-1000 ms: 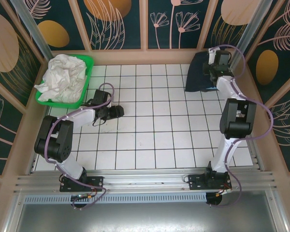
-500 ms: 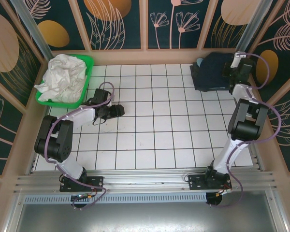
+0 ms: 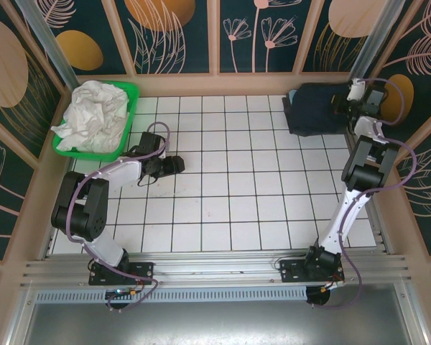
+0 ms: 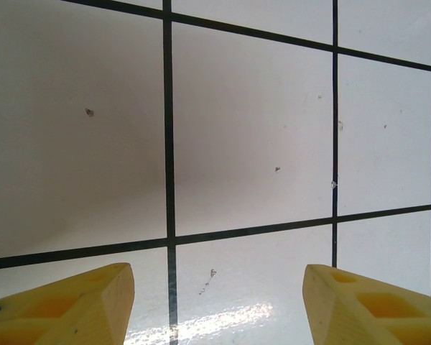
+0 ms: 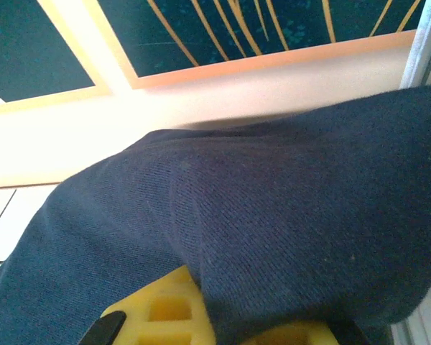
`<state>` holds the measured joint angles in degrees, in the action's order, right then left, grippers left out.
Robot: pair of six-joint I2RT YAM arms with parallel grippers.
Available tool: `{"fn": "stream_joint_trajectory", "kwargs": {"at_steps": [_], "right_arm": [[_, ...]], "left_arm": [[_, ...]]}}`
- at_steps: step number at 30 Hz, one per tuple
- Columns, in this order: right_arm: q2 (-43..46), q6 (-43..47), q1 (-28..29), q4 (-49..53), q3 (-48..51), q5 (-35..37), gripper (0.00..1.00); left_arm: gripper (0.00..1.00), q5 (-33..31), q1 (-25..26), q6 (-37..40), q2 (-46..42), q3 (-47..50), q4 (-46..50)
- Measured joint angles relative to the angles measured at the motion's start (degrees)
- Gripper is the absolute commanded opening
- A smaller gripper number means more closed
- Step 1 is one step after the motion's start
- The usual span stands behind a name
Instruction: Fold and stack the t-shirts
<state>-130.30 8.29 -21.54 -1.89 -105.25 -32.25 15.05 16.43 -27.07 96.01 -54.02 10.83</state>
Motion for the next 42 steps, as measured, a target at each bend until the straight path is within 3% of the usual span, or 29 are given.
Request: {"fn": "stream_joint_trajectory", "kwargs": {"at_steps": [2, 5, 8, 10, 14, 17, 26, 33, 39, 42], "right_arm": [[-2.03, 0.28, -0.42, 2.49, -3.52, -0.35, 0.36], [-6.47, 0.7, -0.83, 7.87, -11.56, 0.59, 0.43], [-8.31, 0.48, -0.92, 11.39, -14.97, 2.71, 0.61], [-7.1, 0.5, -0.92, 10.84, -12.26, 4.15, 0.66], [0.07, 0.52, -0.85, 6.21, 2.16, 8.04, 0.79], [4.61, 0.37, -0.74, 2.99, 9.55, 9.97, 0.81], [10.27, 0.15, 0.24, -3.45, 13.88, 14.25, 0.86], [18.71, -0.04, 3.93, -6.51, 23.76, 21.33, 0.86], [20.5, -1.25, 10.29, -6.08, 22.56, 25.7, 0.76], [16.0, -1.84, 12.37, -1.86, 14.62, 26.99, 0.75]], "left_arm": [[0.64, -0.33, 0.0, 0.0, 0.0, 0.02, 0.17], [0.64, -0.61, 0.0, 0.0, -0.07, 0.02, 0.35], [0.64, -0.7, 0.0, 0.0, -0.07, 0.02, 0.37], [0.64, -0.72, 0.0, 0.0, -0.07, 0.02, 0.37], [0.64, -0.61, 0.0, 0.0, -0.07, 0.02, 0.35], [0.64, -0.55, 0.0, 0.0, -0.07, 0.02, 0.35], [0.64, -0.52, 0.0, 0.0, -0.07, 0.02, 0.35], [0.64, -0.15, 0.0, 0.02, -0.07, 0.02, 0.31], [0.65, 0.37, 0.0, 0.02, -0.04, 0.02, 0.31], [0.65, 0.96, 0.0, 0.02, -0.04, 0.02, 0.28]]}}
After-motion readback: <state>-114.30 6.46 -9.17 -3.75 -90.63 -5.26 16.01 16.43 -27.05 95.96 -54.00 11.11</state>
